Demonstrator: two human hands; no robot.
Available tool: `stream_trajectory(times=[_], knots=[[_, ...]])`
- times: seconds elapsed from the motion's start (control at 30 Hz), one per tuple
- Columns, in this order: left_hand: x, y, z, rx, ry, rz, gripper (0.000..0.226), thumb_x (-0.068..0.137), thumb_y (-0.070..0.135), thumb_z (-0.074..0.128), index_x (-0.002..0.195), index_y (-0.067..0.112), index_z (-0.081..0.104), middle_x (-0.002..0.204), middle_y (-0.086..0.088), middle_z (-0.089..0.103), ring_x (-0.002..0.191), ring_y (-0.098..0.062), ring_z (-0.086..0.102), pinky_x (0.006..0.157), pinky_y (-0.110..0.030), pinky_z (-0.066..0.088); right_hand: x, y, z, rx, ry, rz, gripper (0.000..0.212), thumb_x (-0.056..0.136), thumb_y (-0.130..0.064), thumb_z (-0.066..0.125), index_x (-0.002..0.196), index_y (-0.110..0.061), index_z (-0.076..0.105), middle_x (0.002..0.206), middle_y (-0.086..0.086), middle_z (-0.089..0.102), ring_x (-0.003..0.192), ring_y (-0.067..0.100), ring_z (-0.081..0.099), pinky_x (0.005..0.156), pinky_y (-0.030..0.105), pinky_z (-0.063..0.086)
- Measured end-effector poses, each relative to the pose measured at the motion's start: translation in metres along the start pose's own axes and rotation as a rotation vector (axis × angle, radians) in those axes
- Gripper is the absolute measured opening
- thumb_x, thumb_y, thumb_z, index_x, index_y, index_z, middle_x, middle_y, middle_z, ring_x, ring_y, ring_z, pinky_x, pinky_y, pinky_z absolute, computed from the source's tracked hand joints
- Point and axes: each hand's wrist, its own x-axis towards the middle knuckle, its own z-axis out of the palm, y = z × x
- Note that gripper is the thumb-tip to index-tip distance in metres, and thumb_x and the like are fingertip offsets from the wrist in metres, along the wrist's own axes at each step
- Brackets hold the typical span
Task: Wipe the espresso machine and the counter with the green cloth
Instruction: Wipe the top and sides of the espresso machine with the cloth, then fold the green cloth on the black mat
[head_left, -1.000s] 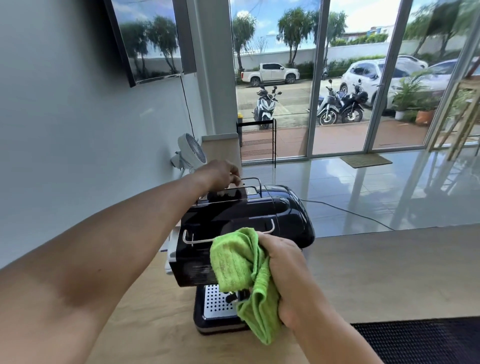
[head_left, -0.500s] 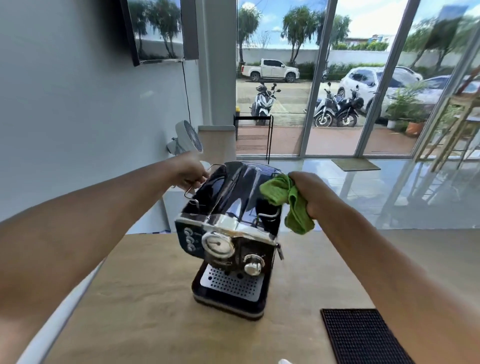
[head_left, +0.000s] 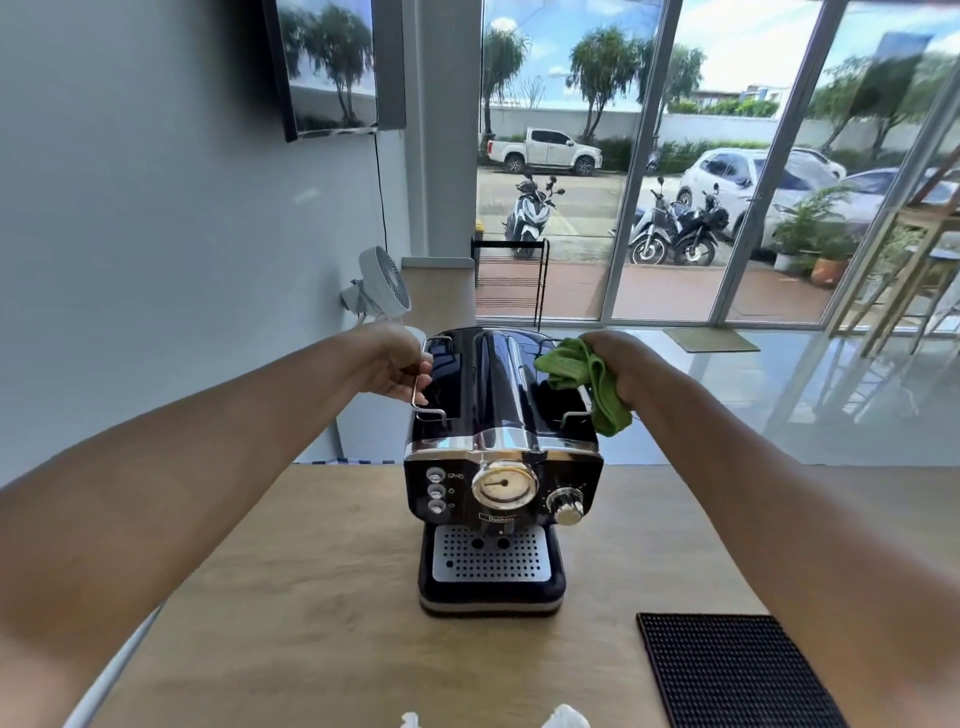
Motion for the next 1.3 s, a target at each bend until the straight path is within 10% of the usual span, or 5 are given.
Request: stream_trajectory(times=[0.47, 0.63, 0.87, 1.1, 1.3], knots=[[-0.013, -0.009, 0.011, 0.038, 0.168, 0.053, 0.021, 0.100, 0.014, 0.043, 0.083, 0.012, 0.056, 0.057, 0.001, 0.055, 0.043, -0.010, 0.052, 0.037, -0.018, 0.045, -0.009, 0.006, -0.004, 0.009, -0.086, 0.031, 0.035, 0.097, -0.021, 0.052, 0.063, -0.013, 0.052, 0.038, 0.000, 0.050, 0.027, 0.011, 0.045, 0.035, 0.015, 0.036], [-0.018, -0.017, 0.014, 0.330, 0.353, 0.241, 0.019, 0.085, 0.015, 0.061, 0.103, 0.016, 0.061, 0.094, -0.012, 0.064, 0.082, -0.028, 0.064, 0.078, -0.042, 0.058, -0.035, 0.015, -0.020, 0.049, -0.208, 0.004, 0.051, 0.083, -0.059, 0.065, 0.064, -0.012, 0.057, 0.050, 0.003, 0.055, 0.041, 0.014, 0.049, 0.045, 0.019, 0.042], [-0.062, -0.017, 0.062, 0.386, 0.478, 0.702, 0.022, 0.088, 0.031, 0.059, 0.108, 0.026, 0.066, 0.108, -0.005, 0.063, 0.091, -0.020, 0.062, 0.084, -0.035, 0.053, -0.069, 0.041, -0.038, 0.165, -0.130, -0.021, 0.023, 0.083, -0.015, 0.075, 0.095, 0.001, 0.065, 0.071, 0.013, 0.061, 0.055, 0.021, 0.058, 0.052, 0.029, 0.049], [-0.123, -0.032, 0.121, 0.058, -0.147, 0.652, 0.043, 0.088, 0.042, 0.064, 0.120, 0.018, 0.049, 0.095, -0.008, 0.068, 0.071, -0.014, 0.066, 0.052, -0.022, 0.054, -0.125, 0.074, -0.060, 0.377, -0.119, -0.191, 0.049, 0.075, -0.029, 0.081, 0.112, 0.000, 0.068, 0.093, 0.013, 0.071, 0.083, 0.028, 0.067, 0.071, 0.036, 0.055], [-0.139, -0.047, 0.165, -0.224, -0.448, 0.444, 0.035, 0.088, 0.030, 0.067, 0.113, 0.009, 0.054, 0.102, -0.016, 0.069, 0.082, -0.025, 0.068, 0.079, -0.042, 0.056, -0.171, 0.105, -0.094, 0.493, -0.167, -0.200, 0.041, 0.087, -0.016, 0.070, 0.119, 0.008, 0.062, 0.103, 0.022, 0.069, 0.088, 0.034, 0.069, 0.072, 0.040, 0.059]])
